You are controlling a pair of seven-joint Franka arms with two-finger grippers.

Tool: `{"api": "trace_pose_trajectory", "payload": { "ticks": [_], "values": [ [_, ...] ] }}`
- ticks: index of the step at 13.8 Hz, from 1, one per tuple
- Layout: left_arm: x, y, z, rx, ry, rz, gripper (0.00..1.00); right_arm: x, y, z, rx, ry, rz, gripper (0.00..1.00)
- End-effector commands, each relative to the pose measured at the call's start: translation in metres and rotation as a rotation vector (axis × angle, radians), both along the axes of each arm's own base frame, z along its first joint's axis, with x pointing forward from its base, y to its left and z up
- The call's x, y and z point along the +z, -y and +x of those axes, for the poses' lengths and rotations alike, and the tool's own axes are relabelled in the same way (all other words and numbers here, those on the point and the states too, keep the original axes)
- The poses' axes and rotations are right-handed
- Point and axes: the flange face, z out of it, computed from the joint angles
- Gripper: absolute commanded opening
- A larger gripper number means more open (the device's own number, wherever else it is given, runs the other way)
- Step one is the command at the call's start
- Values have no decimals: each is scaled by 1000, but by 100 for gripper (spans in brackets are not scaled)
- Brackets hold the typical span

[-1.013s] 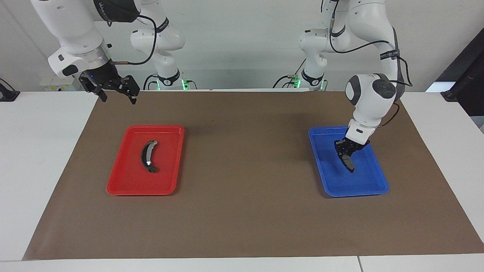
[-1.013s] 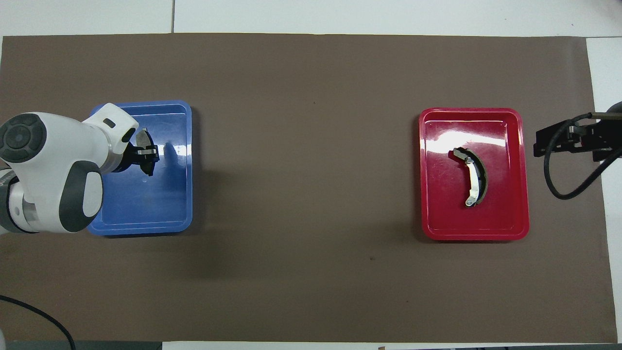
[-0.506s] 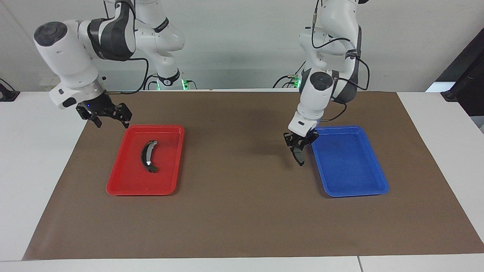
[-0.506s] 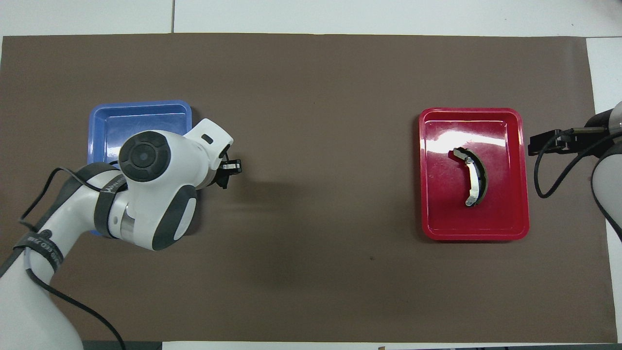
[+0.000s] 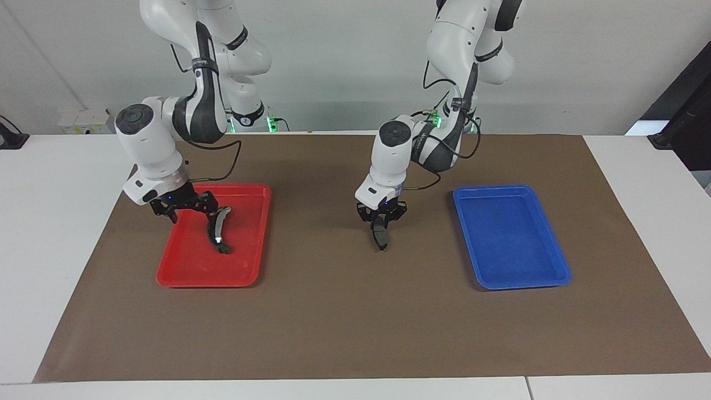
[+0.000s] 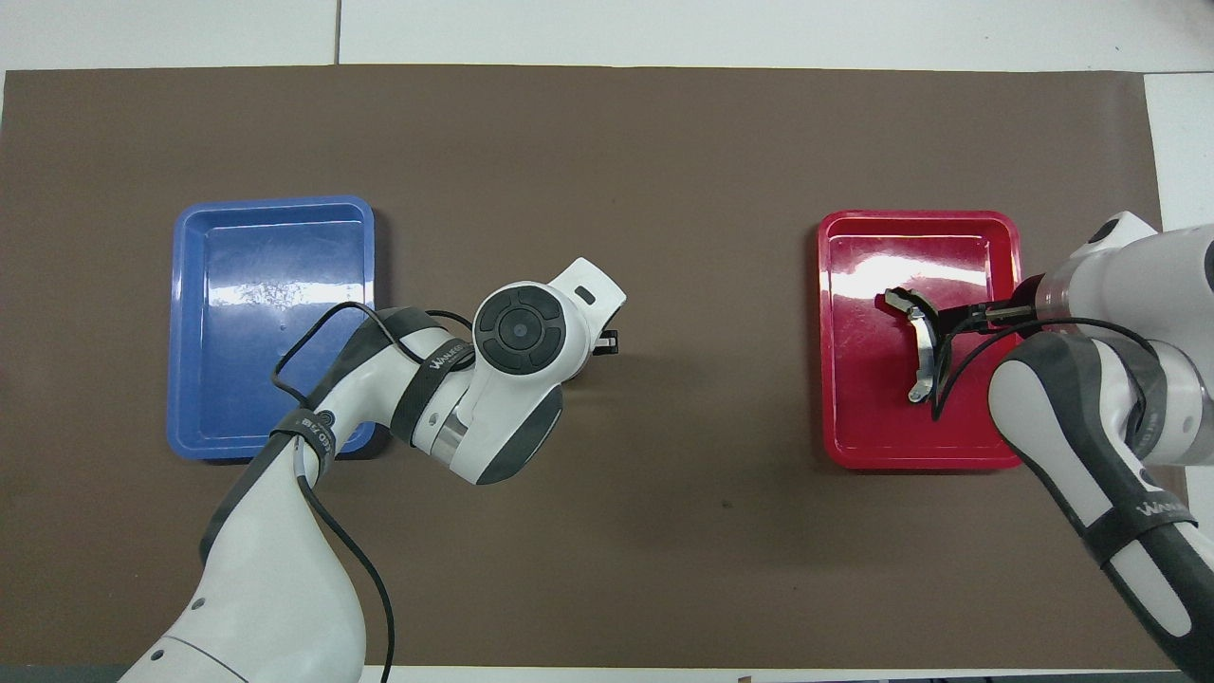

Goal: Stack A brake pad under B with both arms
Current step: 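Set the pad mid-table with the left gripper while the right gripper grasps the other pad, then withdraw the left gripper while the right gripper lifts the silver pad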

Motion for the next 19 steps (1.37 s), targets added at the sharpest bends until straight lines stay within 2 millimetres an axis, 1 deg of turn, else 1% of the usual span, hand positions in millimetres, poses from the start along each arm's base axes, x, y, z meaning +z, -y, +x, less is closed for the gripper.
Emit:
{"api": "trace_pose_trajectory", "payload": {
  "ticks": [1, 2, 3, 4, 6, 7, 8, 9, 12, 13, 14, 16, 17, 18, 19],
  "values": [
    [6, -1, 9, 15, 25, -23, 92, -19, -9, -12, 36, 0, 12, 100],
    [11, -4, 11, 12, 28, -25, 99, -25, -14, -14, 51, -7, 12, 100],
    [20, -9, 14, 21, 30, -28, 99, -31, -14, -16, 54, -15, 13, 100],
    [33, -16, 14, 30, 40, -37, 99, -41, -15, -15, 54, 5, 11, 100],
    [52, -47, 10, 51, 11, -17, 99, -54, -15, -15, 67, -3, 8, 100],
    [62, -69, 6, 30, -20, 6, 99, -56, -14, -15, 79, -5, 9, 100],
    [71, -90, 7, 7, -57, 32, 99, -56, -14, -15, 92, -5, 8, 100],
    [75, -111, 10, 3, -105, 60, 99, -56, -14, -16, 92, -7, 8, 99],
    [100, -187, 24, 3, -186, 88, 99, -64, -13, -16, 110, -4, 6, 90],
    [108, -204, 28, -5, -180, 81, 99, -64, -14, -16, 112, -2, 6, 84],
    [120, -227, 34, 23, -163, 69, 99, -64, -14, -16, 110, -4, 6, 73],
    [147, -267, 39, 44, -152, 56, 99, -65, -14, -16, 106, -5, 7, 39],
    [165, -289, 40, 29, -136, 48, 99, -64, -16, -15, 102, -2, 7, 17],
    [185, -312, 40, 25, -121, 41, 99, -64, -17, -14, 82, -2, 9, 2],
    [203, -336, 40, 27, -124, 38, 99, -63, -19, -13, 59, -3, 10, 0]
  ]
}}
